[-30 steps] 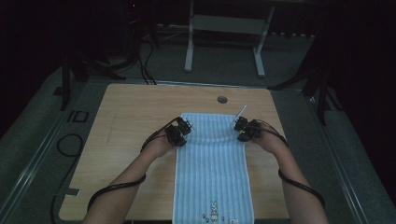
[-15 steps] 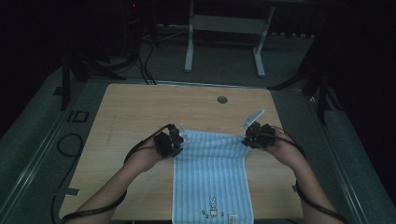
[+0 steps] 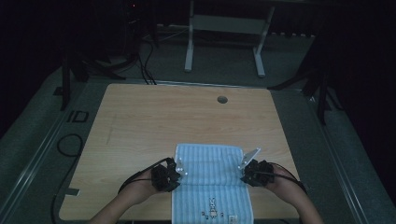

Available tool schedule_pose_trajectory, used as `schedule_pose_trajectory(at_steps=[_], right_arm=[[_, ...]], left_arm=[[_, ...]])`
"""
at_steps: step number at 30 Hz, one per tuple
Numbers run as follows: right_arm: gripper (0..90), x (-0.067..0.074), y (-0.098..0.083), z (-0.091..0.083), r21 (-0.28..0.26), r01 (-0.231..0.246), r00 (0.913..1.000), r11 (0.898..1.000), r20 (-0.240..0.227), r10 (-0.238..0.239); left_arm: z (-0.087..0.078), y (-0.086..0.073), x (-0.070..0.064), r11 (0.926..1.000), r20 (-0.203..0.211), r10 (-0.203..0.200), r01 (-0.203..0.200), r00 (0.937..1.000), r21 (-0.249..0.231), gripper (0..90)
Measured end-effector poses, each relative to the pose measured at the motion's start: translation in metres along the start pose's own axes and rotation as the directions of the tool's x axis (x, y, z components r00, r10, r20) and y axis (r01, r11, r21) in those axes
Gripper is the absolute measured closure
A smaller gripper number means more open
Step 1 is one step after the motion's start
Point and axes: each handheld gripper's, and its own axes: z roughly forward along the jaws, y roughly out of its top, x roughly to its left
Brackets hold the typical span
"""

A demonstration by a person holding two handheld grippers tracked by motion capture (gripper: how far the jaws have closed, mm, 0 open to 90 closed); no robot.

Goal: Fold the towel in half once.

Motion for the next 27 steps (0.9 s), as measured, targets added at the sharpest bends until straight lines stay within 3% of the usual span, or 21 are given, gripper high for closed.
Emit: schedule_pose_trajectory(at_steps=[7, 10, 12, 15, 17, 19, 23, 26, 27], right_arm=[[80.2, 0.006, -0.007, 0.018, 0.059, -0.004, 0.9995, 0.998, -0.032, 0.006], [70.0, 0.004, -0.009, 0.011, 0.072, -0.013, 0.9996, 0.997, -0.023, 0.014], [65.7, 0.001, -0.009, 0.0, 0.048, -0.02, 0.9998, 0.999, -0.004, 0.021], [62.5, 0.001, -0.006, -0.019, -0.019, -0.029, 0.9996, 0.999, 0.002, 0.029], [62.4, 0.003, -0.003, -0.023, -0.036, -0.022, 0.9998, 0.999, 0.002, 0.022], [58.0, 0.01, 0.004, -0.025, -0.063, 0.006, 0.9999, 0.998, -0.013, -0.006], [51.2, 0.015, 0.011, -0.016, -0.049, 0.018, 0.9994, 0.999, -0.03, -0.019], [49.8, 0.016, 0.014, 0.006, 0.015, 0.051, 0.9977, 0.999, -0.046, -0.05], [49.8, 0.016, 0.014, 0.006, 0.015, 0.051, 0.9977, 0.999, -0.046, -0.05]], left_arm=[[0.008, -0.004, 0.001, 0.9998, 0.007, -0.012, 0.012, 0.9999, 0.015, 80.4], [0.003, -0.004, 0.0, 0.9993, 0.008, -0.013, 0.013, 0.9999, 0.034, 70.9], [-0.007, -0.004, 0.002, 0.9993, -0.014, -0.033, 0.033, 0.9994, 0.02, 58.7], [-0.022, -0.003, 0.004, 0.998, -0.019, -0.045, 0.044, 0.9988, -0.045, 57.3], [-0.025, 0.0, 0.002, 0.9976, -0.011, -0.036, 0.036, 0.9993, -0.06, 56.2], [-0.021, 0.003, -0.002, 0.9989, -0.005, -0.015, 0.015, 0.9999, -0.046, 55.8], [-0.009, 0.006, -0.004, 0.9999, 0.008, 0.008, -0.008, 0.9999, -0.015, 54.4], [0.005, 0.006, 0.0, 1.0, 0.027, -0.002, 0.002, 0.9996, 0.004, 54.4], [0.009, 0.007, 0.001, 0.9999, 0.026, 0.001, -0.002, 0.9997, 0.016, 54.4]])
